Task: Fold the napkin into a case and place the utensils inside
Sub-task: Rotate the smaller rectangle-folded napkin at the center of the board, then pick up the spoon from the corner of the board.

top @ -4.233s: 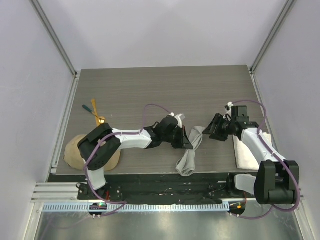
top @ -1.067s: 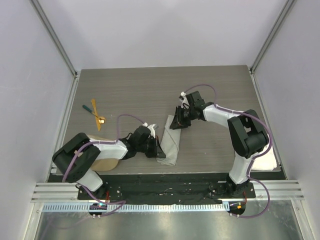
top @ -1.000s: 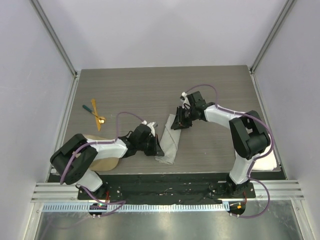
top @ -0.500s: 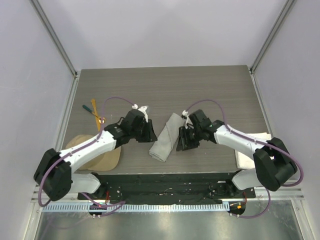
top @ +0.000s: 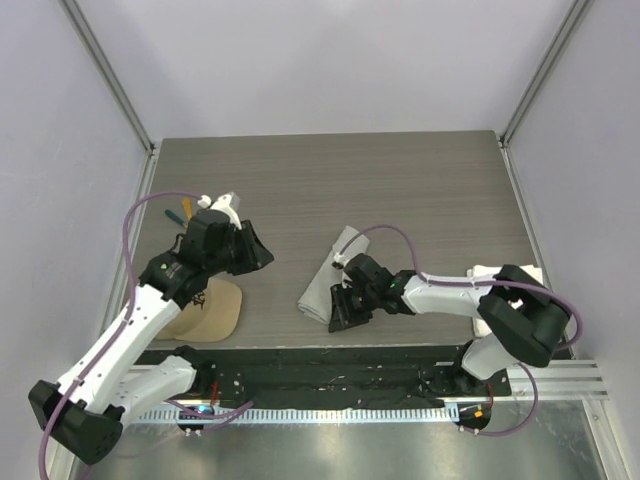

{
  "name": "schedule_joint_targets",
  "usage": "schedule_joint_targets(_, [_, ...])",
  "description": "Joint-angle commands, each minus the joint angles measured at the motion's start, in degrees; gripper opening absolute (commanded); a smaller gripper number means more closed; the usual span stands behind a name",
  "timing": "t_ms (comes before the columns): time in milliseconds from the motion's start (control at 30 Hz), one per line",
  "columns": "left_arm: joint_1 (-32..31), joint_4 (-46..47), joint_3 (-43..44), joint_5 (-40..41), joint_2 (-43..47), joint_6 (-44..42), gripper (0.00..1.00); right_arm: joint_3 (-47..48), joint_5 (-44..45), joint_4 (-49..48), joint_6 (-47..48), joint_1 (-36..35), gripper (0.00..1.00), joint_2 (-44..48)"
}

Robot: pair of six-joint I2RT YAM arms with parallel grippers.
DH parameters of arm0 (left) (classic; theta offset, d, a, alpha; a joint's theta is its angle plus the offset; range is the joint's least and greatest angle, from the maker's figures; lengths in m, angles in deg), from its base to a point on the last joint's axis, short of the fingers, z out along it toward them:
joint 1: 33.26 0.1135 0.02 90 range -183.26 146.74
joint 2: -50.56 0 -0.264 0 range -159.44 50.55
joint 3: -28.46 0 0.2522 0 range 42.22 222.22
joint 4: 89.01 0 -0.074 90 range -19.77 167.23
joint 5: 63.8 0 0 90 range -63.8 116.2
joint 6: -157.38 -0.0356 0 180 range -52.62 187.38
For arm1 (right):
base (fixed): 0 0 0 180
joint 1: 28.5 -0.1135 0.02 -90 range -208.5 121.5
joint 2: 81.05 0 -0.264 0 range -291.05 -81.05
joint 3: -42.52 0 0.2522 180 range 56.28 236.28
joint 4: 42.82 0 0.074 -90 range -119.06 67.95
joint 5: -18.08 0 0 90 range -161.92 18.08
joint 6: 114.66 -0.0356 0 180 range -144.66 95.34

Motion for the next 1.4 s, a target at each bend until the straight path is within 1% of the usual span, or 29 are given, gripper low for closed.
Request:
schedule_joint_targets(0, [1.46,-7.31,5.14,2.47,4.28,-1.35,0.35,2.55,5.64,-8.37,-1.03,-2.03,0.39,-6.13])
schedule_joint_targets(133, [1.72,-9.52,6.55,2.91,6.57,-1.0,0.36,11.85,12.14,-7.85,0.9,-1.42,0.39,-12.99])
schedule_joint_targets(167, [1.72,-9.69,6.55,2.91,7.01,-1.0,0.36,14.13,12.24,-7.68,0.99,-0.99,0.4,-16.83])
schedule_joint_targets(200, [1.81,-9.78,6.46,2.91,7.54,-0.92,0.37,19.2,12.06,-7.85,2.03,0.15,0.4,-18.96])
schedule_joint_targets(267, [1.81,-9.78,6.64,2.74,7.72,-1.0,0.37,25.2,11.54,-7.24,2.74,1.56,0.4,-23.88])
schedule_joint_targets(300, [1.81,-9.78,6.72,2.74,7.46,-1.18,0.37,31.15,11.45,-7.06,3.35,2.44,0.41,-28.52])
schedule_joint_targets(333, [1.9,-9.78,6.99,2.74,7.2,-1.61,0.37,34.25,11.97,-6.8,4.58,3.93,0.41,-30.65])
schedule_joint_targets(367, [1.9,-9.61,7.42,2.65,6.76,-1.79,0.37,37.5,12.32,-5.06,5.46,4.9,0.41,-32.76])
schedule_joint_targets(400, [1.99,-9.43,7.69,2.56,6.4,-1.97,0.37,44.5,11.89,-3.39,6.17,5.87,0.41,-37.48])
schedule_joint_targets(467, [2.25,-8.55,8.92,2.12,4.39,-2.58,0.38,50.69,11.54,-0.21,7.92,9.12,0.41,-41.46])
schedule_joint_targets(533, [3.13,-7.94,10.49,1.68,1.85,-2.76,0.38,60.18,10.22,4.42,11.07,11.75,0.42,-47.0])
schedule_joint_targets(567, [3.56,-7.42,10.94,1.16,0.96,-2.76,0.38,63.43,10.04,5.93,12.05,12.37,0.42,-48.5])
schedule_joint_targets(600, [4.79,-7.06,11.47,0.11,-0.09,-2.76,0.37,69.21,8.13,7.17,13.63,12.9,0.42,-49.73])
schedule_joint_targets(667, [6.2,-6.45,12.87,-0.95,-2.64,-2.67,0.38,75.12,6.79,11.99,16.88,13.43,0.43,-52.72])
schedule_joint_targets(700, [7.68,-6.01,13.14,-1.22,-3.26,-2.59,0.38,79.33,5.83,13.23,17.33,13.69,0.45,-53.25])
schedule_joint_targets(733, [8.74,-5.66,13.23,-1.48,-3.88,-2.41,0.39,81.29,4.78,15.07,17.6,13.87,0.48,-53.43])
schedule_joint_targets(767, [9.71,-4.26,13.14,-1.92,-5.36,-1.8,0.39,83.22,3.98,16.22,16.73,14.22,0.48,-53.26])
schedule_joint_targets(800, [12.42,-3.29,12.79,-4.53,-6.25,-1.27,0.41,85.5,2.67,17.01,16.02,14.22,0.48,-52.65])
schedule_joint_targets(833, [14.01,-2.32,12.62,-6.38,-7.47,-0.83,0.42,85.44,2.14,17.54,15.23,14.22,0.48,-51.6])
schedule_joint_targets(867, [17.25,-0.83,12.7,-8.4,-9.66,-0.31,0.43,84.65,1.7,17.46,13.57,14.22,0.5,-48.11])
schedule_joint_targets(933, [19.82,0.14,13.4,-13.24,-12.48,0.93,0.45,79.83,1.43,17.2,11.98,14.14,0.51,-43.79])
schedule_joint_targets(967, [20.7,0.24,13.84,-13.61,-13.63,0.93,0.45,77.81,1.6,17.28,11.63,14.22,0.54,-39.76])
schedule_joint_targets(1033, [21.59,-0.9,16.02,-11.87,-17.06,-1.17,0.44,70.61,4.22,16.33,10.48,14.14,0.59,-35.09])
schedule_joint_targets(1067, [21.76,-2.3,17.26,-7.68,-18.46,-2.05,0.45,66.15,4.94,16.14,10.48,14.22,0.61,-31.32])
schedule_joint_targets(1100, [21.94,-5.01,19.62,-6.5,-20.99,-3.8,0.45,64.19,5.9,16.14,11.44,14.22,0.65,-29.81])
schedule_joint_targets(1167, [22.9,-7.4,22.09,-4.83,-24.08,-5.22,0.43,58.75,8.36,16.49,13.11,14.57,0.68,-25.87])
schedule_joint_targets(1267, [25.09,-10.3,25.53,-2.2,-28.57,-7.42,0.43,53.12,8.73,16.41,14.44,14.93,0.68,-22.95])
schedule_joint_targets(1333, [27.63,-10.84,27.29,-2.19,-32.26,-8.21,0.42,49.6,7.15,13.87,12.51,14.93,0.68,-19.26])
schedule_joint_targets(1367, [28.43,-11.45,28.16,-0.71,-34.18,-8.82,0.41,45.14,4.7,11.94,11.37,14.84,0.68,-17.85])
